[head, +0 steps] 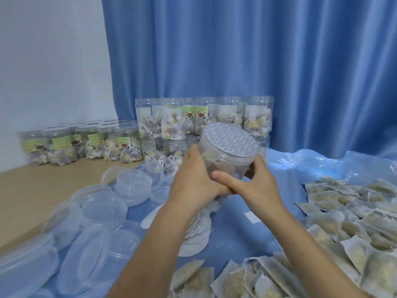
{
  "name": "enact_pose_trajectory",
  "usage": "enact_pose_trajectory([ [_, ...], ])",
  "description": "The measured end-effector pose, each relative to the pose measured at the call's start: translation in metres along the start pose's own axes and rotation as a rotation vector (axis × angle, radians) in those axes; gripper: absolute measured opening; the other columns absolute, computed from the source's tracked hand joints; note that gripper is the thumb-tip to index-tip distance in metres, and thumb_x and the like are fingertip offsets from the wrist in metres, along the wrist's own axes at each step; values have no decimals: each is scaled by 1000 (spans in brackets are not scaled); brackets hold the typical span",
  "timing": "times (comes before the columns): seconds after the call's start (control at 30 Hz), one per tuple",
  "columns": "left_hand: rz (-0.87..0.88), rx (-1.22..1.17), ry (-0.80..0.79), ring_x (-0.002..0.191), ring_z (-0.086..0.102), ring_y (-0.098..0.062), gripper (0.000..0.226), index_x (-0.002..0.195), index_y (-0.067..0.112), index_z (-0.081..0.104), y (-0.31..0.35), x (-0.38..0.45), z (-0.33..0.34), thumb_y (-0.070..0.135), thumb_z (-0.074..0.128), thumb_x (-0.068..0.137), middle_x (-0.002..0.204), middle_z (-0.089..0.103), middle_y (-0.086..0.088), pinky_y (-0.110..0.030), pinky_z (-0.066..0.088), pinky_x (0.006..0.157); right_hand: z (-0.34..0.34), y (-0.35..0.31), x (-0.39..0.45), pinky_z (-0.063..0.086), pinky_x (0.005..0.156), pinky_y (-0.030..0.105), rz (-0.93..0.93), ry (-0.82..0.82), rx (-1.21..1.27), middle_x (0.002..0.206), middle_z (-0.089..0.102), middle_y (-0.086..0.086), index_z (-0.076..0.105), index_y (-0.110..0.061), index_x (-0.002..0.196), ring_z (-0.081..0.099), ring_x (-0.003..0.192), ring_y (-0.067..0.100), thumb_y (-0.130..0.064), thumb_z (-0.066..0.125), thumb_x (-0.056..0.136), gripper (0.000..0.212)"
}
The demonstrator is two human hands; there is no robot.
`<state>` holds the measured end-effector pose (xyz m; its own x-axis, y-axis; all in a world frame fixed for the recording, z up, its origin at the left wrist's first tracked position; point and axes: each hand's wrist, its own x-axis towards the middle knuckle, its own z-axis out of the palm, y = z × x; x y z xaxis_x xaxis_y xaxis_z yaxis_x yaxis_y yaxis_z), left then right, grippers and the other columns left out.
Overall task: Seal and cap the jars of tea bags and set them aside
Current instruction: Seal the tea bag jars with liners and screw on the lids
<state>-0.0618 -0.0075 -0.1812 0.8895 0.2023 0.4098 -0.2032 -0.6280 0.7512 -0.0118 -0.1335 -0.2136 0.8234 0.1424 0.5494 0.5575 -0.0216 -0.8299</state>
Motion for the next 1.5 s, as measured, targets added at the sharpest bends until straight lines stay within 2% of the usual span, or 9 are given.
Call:
enact_pose_trajectory([
  [0.1,52,60,15,87,56,7,66,95,38,47,1,5,-23,25,90,46,95,60,18,-6,47,69,9,-7,-5,43,72,2,-19,-1,50,108,65,-19,56,-29,114,59,95,-12,-61,76,45,79],
  [0.2,77,82,-11,79,50,18,70,99,34,50,-11,-1,-60,29,92,43,89,59,25,3,40,61,32,-21,-8,42,64,-1,-45,-36,41,107,62,-21,53,-26,115,56,88,-19,-62,76,42,85],
  [0.5,-109,31,149,91,64,2,82,111,32,61,-63,-34,-215,24,95,36,97,71,17,-18,52,79,181,-93,9,47,86,14,-181,-350,-74,110,63,-16,58,-29,115,58,102,-3,-60,80,50,76],
  [0.63,-164,30,122,60,59,13,46,80,33,67,-87,-57,-277,14,91,47,65,68,25,-4,41,48,257,-108,5,46,74,4,-216,-435,-19,84,67,-29,64,-38,89,60,87,-14,-57,82,52,45],
  [0.77,-353,40,193,75,56,-2,90,112,25,57,-130,-77,-327,35,87,28,90,64,9,-18,42,54,329,-111,-13,45,99,33,-195,-540,-59,114,62,-10,61,-31,114,51,117,11,-74,70,47,80],
  [0.9,-354,22,136,62,57,2,57,101,26,65,-161,-97,-356,12,90,52,77,69,11,-13,41,49,376,-104,-27,43,103,34,-158,-688,-58,124,57,-7,53,-29,128,49,123,13,-76,69,47,95],
  [1.13,-454,21,232,59,51,-7,74,112,23,61,-216,-110,-361,26,91,44,72,59,1,-25,44,57,413,-80,-35,43,97,33,-133,-762,-336,128,47,-5,42,-26,136,41,119,12,-86,57,49,107],
  [1.33,-437,-12,310,57,55,-6,93,125,26,55,-253,-59,-354,34,90,39,64,56,7,-27,50,62,432,-55,4,54,84,35,-2,-757,-205,121,57,-5,48,-28,128,56,109,12,-79,66,50,95],
  [1.5,-508,-147,363,115,56,-27,86,151,14,12,-292,10,-324,5,66,84,129,55,-11,-40,43,102,439,-11,81,53,89,43,263,-661,-130,109,64,13,54,-8,120,63,97,28,-21,66,85,40],
])
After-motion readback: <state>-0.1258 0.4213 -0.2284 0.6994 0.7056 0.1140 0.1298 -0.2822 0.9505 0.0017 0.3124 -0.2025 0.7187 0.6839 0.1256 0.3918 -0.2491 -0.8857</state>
